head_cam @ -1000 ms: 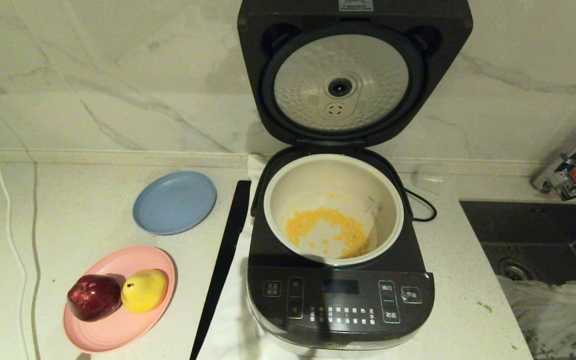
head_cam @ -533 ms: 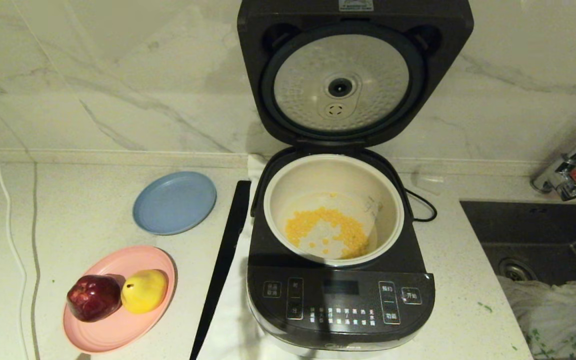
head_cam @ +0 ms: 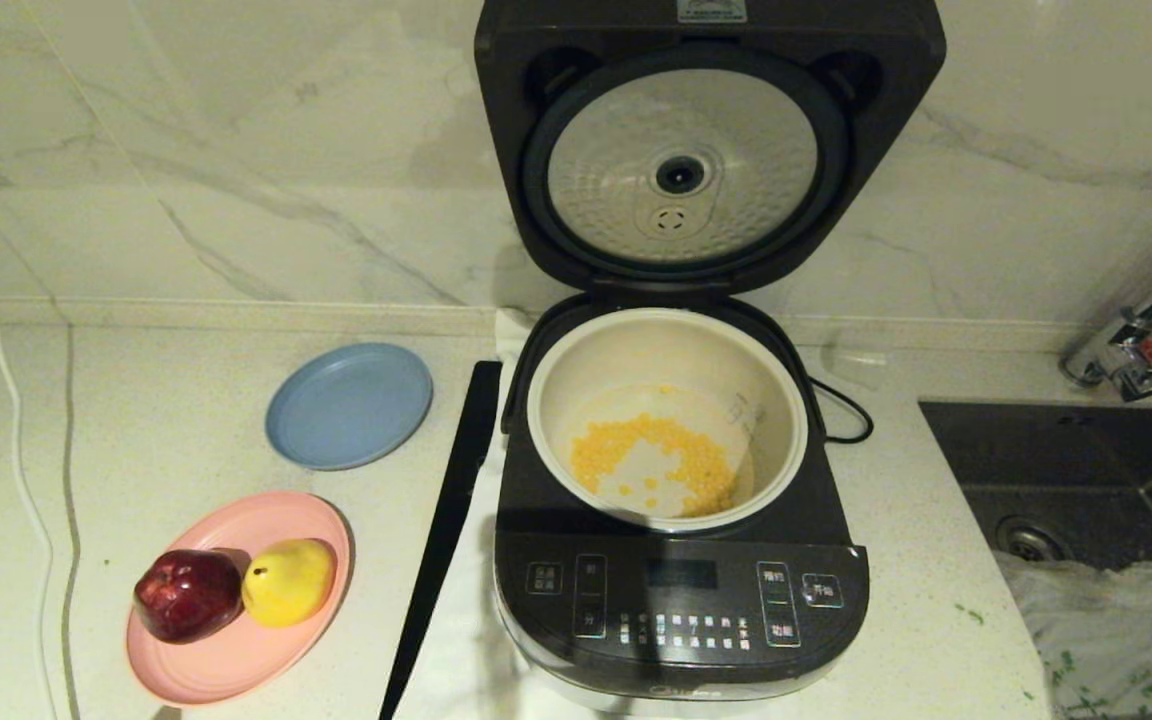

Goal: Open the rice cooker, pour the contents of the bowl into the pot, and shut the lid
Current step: Fill a bowl with water from the tap, then pour the water from the bowl into the rice cooker

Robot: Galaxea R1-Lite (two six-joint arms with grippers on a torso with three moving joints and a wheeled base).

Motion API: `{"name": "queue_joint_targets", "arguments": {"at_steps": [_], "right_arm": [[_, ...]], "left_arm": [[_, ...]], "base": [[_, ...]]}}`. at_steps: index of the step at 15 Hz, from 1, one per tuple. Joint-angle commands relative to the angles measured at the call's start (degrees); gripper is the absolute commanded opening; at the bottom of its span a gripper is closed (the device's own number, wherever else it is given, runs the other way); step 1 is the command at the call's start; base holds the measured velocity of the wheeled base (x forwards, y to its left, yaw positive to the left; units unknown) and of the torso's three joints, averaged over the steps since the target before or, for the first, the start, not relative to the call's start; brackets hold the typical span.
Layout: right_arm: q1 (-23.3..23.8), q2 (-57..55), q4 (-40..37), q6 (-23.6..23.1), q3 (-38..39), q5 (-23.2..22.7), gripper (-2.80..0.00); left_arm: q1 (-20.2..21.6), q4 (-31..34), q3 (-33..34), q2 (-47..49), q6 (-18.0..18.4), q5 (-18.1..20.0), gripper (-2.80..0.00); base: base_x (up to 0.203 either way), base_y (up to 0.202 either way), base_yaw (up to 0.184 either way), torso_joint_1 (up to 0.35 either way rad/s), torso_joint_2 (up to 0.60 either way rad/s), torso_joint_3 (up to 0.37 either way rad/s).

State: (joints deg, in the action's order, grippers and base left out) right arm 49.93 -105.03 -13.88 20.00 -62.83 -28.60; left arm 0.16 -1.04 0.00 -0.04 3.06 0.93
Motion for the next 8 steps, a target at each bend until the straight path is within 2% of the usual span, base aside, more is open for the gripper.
{"name": "queue_joint_targets", "arguments": {"at_steps": [1, 4, 8], "right_arm": [[-6.65, 12.20, -3.54, -0.13, 4.70, -0.15, -2.80], [-18.65, 21.10, -13.60, 0.02, 6.28, -0.22, -2.80], [-31.97, 26.81, -21.70, 0.48, 6.35, 1.44, -2.80]], "left_arm": [[0.02, -0.02, 0.44, 0.04, 0.02, 0.03, -2.80], [0.02, -0.02, 0.49, 0.04, -0.03, -0.01, -2.80], [0.02, -0.02, 0.44, 0.04, 0.02, -0.05, -2.80]], "base": [[0.000, 0.000, 0.000, 0.000, 0.00, 0.000], [0.000, 0.000, 0.000, 0.000, 0.00, 0.000], [0.000, 0.000, 0.000, 0.000, 0.00, 0.000]]}}
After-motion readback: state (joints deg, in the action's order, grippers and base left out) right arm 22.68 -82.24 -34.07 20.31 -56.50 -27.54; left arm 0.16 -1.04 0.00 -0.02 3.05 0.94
